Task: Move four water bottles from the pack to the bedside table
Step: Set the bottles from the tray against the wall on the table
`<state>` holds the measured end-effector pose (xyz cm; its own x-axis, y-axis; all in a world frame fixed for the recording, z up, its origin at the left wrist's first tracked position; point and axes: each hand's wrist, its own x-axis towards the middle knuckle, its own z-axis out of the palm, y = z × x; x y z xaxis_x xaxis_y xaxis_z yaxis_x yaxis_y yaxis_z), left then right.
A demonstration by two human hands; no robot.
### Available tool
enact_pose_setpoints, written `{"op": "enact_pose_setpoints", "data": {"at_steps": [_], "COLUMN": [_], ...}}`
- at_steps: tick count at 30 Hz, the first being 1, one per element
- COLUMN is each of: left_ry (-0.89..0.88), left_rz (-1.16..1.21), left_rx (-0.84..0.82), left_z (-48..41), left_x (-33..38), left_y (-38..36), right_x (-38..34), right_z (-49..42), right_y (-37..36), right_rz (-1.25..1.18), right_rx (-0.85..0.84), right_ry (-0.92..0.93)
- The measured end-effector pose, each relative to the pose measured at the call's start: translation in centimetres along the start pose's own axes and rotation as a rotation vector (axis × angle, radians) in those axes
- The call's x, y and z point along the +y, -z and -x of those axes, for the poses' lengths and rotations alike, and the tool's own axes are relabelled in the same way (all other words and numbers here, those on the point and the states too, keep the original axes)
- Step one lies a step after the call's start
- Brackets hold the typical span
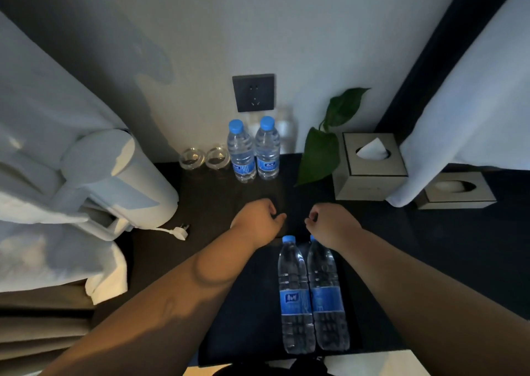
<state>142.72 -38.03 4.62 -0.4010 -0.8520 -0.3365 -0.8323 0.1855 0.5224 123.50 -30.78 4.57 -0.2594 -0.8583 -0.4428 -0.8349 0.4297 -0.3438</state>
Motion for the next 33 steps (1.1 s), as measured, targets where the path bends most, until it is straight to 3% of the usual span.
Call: {"op": "enact_pose_setpoints", "data": {"at_steps": [8, 19, 24, 31, 33], "left_ry": [0.067, 0.263, 0.302, 0.167, 0.139], "left_rz": [-0.11, -0.268, -0.179, -0.135, -0.129], "left_rx": [-0.243, -0.181, -0.164, -0.206, -0.151], "left_z": [1.3, 2.1, 1.8, 2.6, 3.2], "left_x": [2.1, 3.7, 3.8, 2.5, 2.5], "left_y": [-3.9, -5.7, -5.3, -3.7, -2.4], "right_x": [3.1, 1.5, 0.9, 0.3, -0.4], "right_z": [1.0, 0.6, 0.5, 1.8, 2.3], "right_y": [-1.2, -2.2, -2.4, -0.8, 0.2], "right_rz": [0.151, 0.13, 0.081, 0.007, 0.019], "right_rx": [-0.136, -0.239, -0.23, -0.224, -0.198], "right_ry": [-0.089, -0.167, -0.17, -0.055, -0.001]}}
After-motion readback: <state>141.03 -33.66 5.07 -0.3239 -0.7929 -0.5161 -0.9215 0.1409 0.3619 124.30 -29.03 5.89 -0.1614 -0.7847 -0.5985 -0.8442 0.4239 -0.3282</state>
